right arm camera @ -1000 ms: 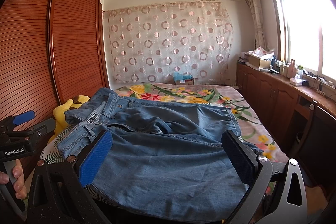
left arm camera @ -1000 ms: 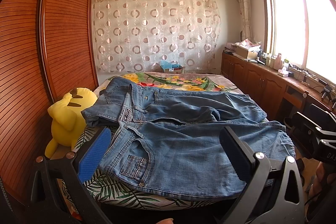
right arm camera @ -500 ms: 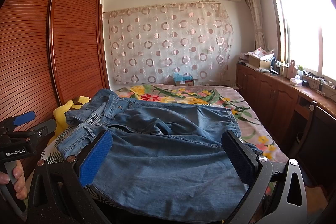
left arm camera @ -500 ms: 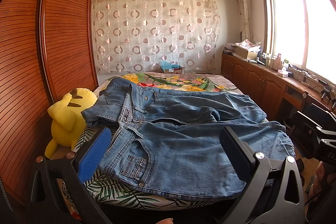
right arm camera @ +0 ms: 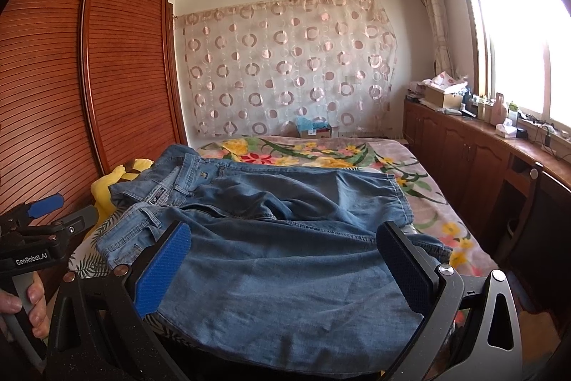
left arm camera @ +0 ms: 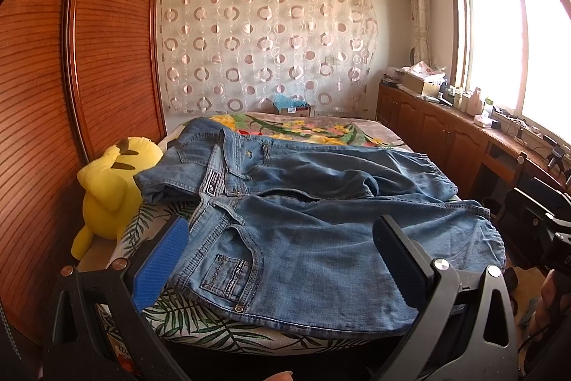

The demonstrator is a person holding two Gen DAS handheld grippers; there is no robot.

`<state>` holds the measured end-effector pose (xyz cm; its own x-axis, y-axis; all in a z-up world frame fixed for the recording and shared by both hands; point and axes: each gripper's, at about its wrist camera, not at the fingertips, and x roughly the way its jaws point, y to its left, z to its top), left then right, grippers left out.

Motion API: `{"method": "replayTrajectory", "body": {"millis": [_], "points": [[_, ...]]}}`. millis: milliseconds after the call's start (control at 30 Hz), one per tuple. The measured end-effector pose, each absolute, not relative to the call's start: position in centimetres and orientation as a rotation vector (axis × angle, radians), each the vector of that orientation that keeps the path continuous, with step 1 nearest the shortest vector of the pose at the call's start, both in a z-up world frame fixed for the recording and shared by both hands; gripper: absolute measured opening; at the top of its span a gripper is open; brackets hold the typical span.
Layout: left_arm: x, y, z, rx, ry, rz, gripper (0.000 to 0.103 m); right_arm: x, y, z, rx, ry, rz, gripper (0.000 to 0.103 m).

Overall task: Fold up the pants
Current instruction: 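Grasp the jeans leg hem with the right gripper while the left gripper grasps the other hem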

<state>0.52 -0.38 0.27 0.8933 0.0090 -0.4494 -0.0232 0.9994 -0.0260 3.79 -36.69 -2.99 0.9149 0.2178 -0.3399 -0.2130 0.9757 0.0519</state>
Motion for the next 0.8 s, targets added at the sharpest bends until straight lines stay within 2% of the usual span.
{"method": "replayTrajectory", "body": {"millis": [267, 800], "points": [[2.0, 0.9, -2.2, -0.018, 0.489, 0.045, 0.103, 4.8, -37.3, -3.5, 0.014, 0.379, 0.2, 0.103], [5.1, 5.9, -7.1, -0.031, 0.645, 0.048, 0.103, 5.5, -39.8, -4.7, -0.033, 0.479, 0.122, 0.103]]}}
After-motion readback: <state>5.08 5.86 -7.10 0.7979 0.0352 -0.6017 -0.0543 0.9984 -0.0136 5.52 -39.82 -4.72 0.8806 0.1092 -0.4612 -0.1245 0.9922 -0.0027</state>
